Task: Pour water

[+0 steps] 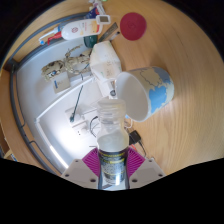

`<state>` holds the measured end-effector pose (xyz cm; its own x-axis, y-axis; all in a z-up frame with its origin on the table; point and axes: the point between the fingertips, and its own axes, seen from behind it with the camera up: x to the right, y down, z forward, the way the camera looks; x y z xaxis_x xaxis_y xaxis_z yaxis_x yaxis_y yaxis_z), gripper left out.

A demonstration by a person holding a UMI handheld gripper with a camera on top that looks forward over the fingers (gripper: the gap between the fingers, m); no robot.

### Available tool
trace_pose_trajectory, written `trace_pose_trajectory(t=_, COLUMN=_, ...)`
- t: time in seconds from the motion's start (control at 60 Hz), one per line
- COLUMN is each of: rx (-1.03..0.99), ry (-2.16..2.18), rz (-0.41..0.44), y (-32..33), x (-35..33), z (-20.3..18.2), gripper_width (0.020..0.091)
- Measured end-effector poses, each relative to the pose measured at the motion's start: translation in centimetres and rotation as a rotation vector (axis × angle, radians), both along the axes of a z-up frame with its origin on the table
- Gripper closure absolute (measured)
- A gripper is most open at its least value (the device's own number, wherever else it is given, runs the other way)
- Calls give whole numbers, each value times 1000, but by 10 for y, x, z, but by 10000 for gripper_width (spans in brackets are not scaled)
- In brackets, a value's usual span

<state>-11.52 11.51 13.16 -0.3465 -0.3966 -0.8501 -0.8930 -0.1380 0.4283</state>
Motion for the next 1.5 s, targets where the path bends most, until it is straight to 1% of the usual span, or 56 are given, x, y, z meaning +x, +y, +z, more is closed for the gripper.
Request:
trace_pose_trajectory(t=0.1, rx=37, ry=-159, rz=54, y=-4, x=1, z=14, gripper_width=802)
trace_pose_trajectory(t=0.2, rx=75, ry=-536, rz=183, y=-11, x=10, z=21, gripper_width=804)
trace_pose_trajectory(t=0.217, rx=73, ry=-599, rz=214, y=-13, x=13, z=28, gripper_width=802)
trace_pose_trajectory(t=0.25, rx=91, ry=-727, rz=248, y=-13, x=23, z=35, gripper_width=801)
trace_pose_trajectory(t=0.333, rx=124, ry=-1013, rz=262, y=-11, x=58, z=58, gripper_width=801)
trace_pose_trajectory(t=0.417, rx=148, ry=-1277, rz=231, y=-8, x=101, z=81, gripper_width=798)
trace_pose_trajectory(t=0.45, rx=156, ry=-1383, rz=222, y=-8, x=117, z=85, gripper_width=791)
trace_pose_trajectory(t=0.533, rx=89, ry=-1637, rz=230, y=-10, x=164, z=89, gripper_width=793)
trace_pose_trajectory(t=0.583, rx=61, ry=-1758, rz=246, y=-10, x=184, z=86, gripper_width=791)
trace_pose_trajectory(t=0.683, rx=27, ry=-1916, rz=247, y=-11, x=222, z=75, gripper_width=791)
trace_pose_trajectory(t=0.833, rx=7, ry=-1950, rz=250, y=-7, x=258, z=31, gripper_width=792)
trace_pose_trajectory(t=0.917, rx=0, ry=-1920, rz=230, y=-4, x=272, z=5, gripper_width=779)
trace_pose_trajectory(t=0.983, rx=-2, ry=-1893, rz=231, y=-2, x=278, z=-13, gripper_width=778)
trace_pose_trajectory(t=1.033, rx=14, ry=-1881, rz=210, y=2, x=281, z=-24, gripper_width=779)
trace_pose_trajectory(t=1.117, rx=17, ry=-1867, rz=209, y=4, x=285, z=-40, gripper_width=778)
trace_pose_trajectory(t=1.233, rx=22, ry=-1851, rz=223, y=7, x=285, z=-66, gripper_width=778)
trace_pose_trajectory(t=1.267, rx=21, ry=-1844, rz=236, y=6, x=284, z=-74, gripper_width=759)
trace_pose_trajectory(t=1.3, rx=48, ry=-1850, rz=207, y=6, x=283, z=-70, gripper_width=762)
trace_pose_trajectory(t=1.35, rx=56, ry=-1845, rz=201, y=5, x=283, z=-71, gripper_width=765)
trace_pose_trajectory(t=1.5, rx=31, ry=-1852, rz=232, y=2, x=283, z=-73, gripper_width=696)
